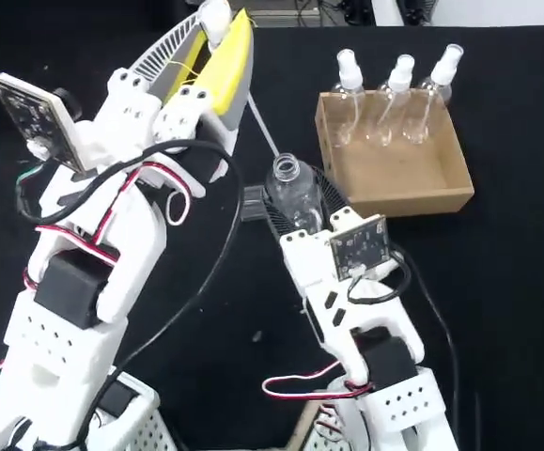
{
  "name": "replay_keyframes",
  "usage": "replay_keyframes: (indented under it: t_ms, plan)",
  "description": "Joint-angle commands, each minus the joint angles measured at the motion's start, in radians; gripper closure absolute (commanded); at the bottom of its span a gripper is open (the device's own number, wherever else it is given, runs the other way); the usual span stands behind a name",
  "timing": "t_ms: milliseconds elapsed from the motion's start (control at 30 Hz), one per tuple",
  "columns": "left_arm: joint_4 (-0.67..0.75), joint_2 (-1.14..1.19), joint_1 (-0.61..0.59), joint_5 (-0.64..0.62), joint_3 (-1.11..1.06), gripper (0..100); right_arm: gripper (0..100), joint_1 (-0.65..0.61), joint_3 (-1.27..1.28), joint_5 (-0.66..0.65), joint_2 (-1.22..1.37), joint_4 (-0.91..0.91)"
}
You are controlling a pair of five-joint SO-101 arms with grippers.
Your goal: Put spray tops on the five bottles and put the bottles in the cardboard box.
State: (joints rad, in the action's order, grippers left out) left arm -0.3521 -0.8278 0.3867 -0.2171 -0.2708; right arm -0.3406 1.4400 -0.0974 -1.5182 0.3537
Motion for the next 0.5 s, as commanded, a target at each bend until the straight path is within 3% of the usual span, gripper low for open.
replay_keyframes:
  t_ms: [0, 467]
  plan:
    - [0.015, -0.005, 0.027, 0.003, 0.064, 97, 98.8, -0.014, -0.007, 0.003, -0.027, -0.034]
    - [0.014, -0.008, 0.030, -0.002, -0.039, 97, 98.8, -0.014, -0.007, 0.003, -0.027, -0.034]
